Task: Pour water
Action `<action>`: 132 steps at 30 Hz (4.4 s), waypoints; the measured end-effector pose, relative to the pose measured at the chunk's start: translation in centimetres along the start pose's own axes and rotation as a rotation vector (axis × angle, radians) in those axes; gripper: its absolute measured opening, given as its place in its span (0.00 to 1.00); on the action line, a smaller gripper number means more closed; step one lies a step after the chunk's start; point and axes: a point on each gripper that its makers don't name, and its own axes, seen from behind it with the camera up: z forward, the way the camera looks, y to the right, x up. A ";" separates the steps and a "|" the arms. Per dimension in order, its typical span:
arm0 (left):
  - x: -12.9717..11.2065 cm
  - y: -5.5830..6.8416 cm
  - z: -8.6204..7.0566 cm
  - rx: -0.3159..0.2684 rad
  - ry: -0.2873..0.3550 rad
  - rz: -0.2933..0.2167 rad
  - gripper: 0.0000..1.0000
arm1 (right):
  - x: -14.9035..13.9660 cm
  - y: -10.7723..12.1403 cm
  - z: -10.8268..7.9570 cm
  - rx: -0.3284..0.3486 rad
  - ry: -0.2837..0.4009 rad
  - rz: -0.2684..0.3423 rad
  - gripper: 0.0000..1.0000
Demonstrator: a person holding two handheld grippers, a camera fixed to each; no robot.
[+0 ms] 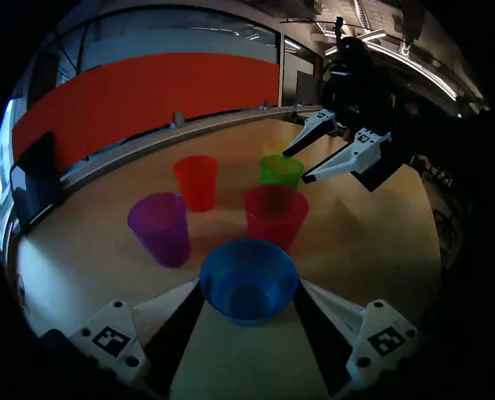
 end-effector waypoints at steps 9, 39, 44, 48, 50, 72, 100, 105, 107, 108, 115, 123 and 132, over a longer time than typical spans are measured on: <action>0.1 0.0 0.0 -0.003 -0.001 0.001 0.88 | 0.0 0.2 0.6 0.001 0.000 0.003 1.00; 1.9 -0.5 -1.0 0.014 0.042 -0.010 0.88 | 2.2 -0.1 2.2 -0.005 0.058 0.026 0.94; 3.4 -0.6 -2.0 0.032 0.085 -0.011 0.88 | 3.7 -0.3 0.8 -0.014 0.096 0.037 0.94; 4.7 -0.8 -3.1 0.054 0.126 -0.012 0.88 | 5.0 -0.7 -0.5 -0.022 0.131 0.035 0.94; 5.5 -0.7 -3.7 0.061 0.153 -0.017 0.88 | 5.6 -0.9 -1.1 -0.025 0.149 0.031 0.94; 14.5 -1.5 -8.9 0.128 0.416 -0.036 0.88 | 12.9 -2.2 -7.7 -0.089 0.362 -0.020 0.94; 19.7 -1.2 -11.4 0.156 0.506 0.042 0.88 | 19.1 -3.6 -11.6 -0.101 0.532 -0.026 0.94; 20.7 -1.4 -12.0 0.178 0.520 0.067 0.88 | 19.4 -4.0 -11.8 -0.090 0.543 -0.021 0.94; 21.1 -1.6 -12.2 0.189 0.524 0.079 0.87 | 19.4 -4.3 -11.8 -0.081 0.544 -0.020 0.94; 21.3 -1.7 -12.2 0.194 0.525 0.084 0.87 | 19.3 -4.4 -11.8 -0.077 0.545 -0.019 0.94; 22.6 -2.5 -12.8 0.236 0.529 0.149 0.88 | 19.0 -5.4 -11.1 -0.050 0.539 -0.024 0.94; 23.8 -3.0 -12.4 0.288 0.515 0.235 0.88 | 18.3 -6.4 -9.5 -0.022 0.525 -0.037 0.94; 25.2 -3.0 -12.2 0.344 0.488 0.359 0.88 | 18.5 -8.1 -8.3 0.019 0.527 -0.051 0.93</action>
